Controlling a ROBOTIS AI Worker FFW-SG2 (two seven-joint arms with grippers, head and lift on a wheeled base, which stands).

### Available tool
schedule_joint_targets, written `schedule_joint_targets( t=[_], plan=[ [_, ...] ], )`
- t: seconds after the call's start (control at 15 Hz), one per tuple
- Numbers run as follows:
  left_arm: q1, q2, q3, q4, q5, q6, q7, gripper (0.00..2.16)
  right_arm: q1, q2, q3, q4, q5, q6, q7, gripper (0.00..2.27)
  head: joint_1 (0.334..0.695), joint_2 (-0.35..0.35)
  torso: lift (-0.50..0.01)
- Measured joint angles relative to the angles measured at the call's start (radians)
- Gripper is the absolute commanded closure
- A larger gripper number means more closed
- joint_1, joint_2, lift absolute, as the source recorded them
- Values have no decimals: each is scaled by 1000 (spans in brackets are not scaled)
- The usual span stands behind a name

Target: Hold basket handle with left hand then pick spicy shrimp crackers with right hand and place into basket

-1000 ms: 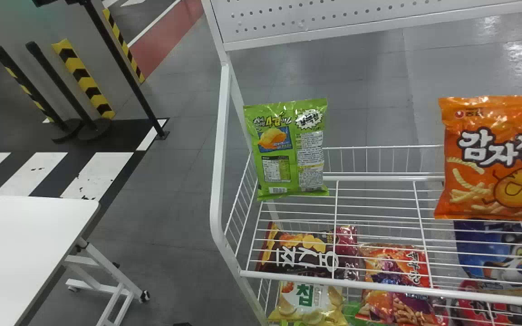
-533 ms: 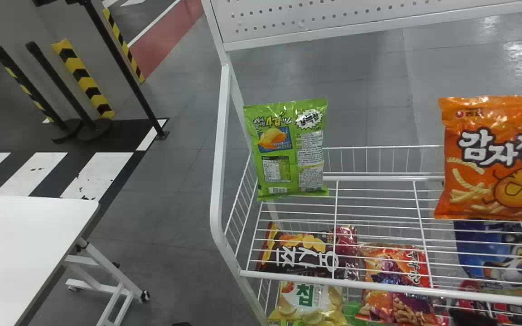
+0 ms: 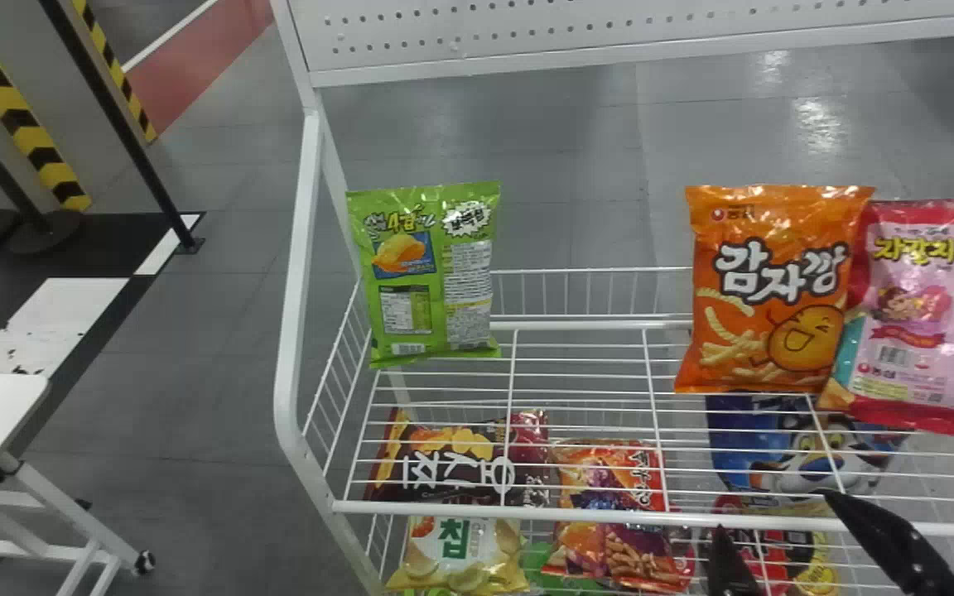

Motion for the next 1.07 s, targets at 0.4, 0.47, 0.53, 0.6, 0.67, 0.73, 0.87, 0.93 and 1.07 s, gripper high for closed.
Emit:
schedule_joint_targets(
  t=[0.4,0.47,0.53,0.6,0.67,0.73,0.87,0.93,1.07],
  plan=[
    [12,-1,0,-10,0,4,0,2138,27,24,-65,178,-38,-284,41,76,695,96,-10],
    [14,-1,-1,-12,0,6,0,2138,29,24,-75,201,-47,-316,41,76,695,72,-10],
    [15,-2,-1,-14,0,7,0,2138,33,24,-87,222,-57,-349,43,76,695,57,-10],
    [17,-2,-2,-17,0,9,0,2138,38,24,-97,237,-63,-377,44,76,695,45,-10],
    [17,-2,-2,-19,0,11,0,2138,42,24,-103,245,-66,-393,45,73,695,28,-10],
    [18,-2,-4,-20,0,12,0,2138,45,24,-109,254,-71,-407,46,73,695,19,-10],
    [18,-2,-6,-20,0,12,0,2138,46,24,-117,267,-80,-422,57,73,695,9,-10],
    [19,-2,-6,-20,0,12,0,2138,47,24,-119,271,-82,-425,59,73,695,6,-10],
    [20,-2,-8,-21,0,13,0,2138,47,24,-121,275,-84,-427,59,73,695,2,-10]
  ],
)
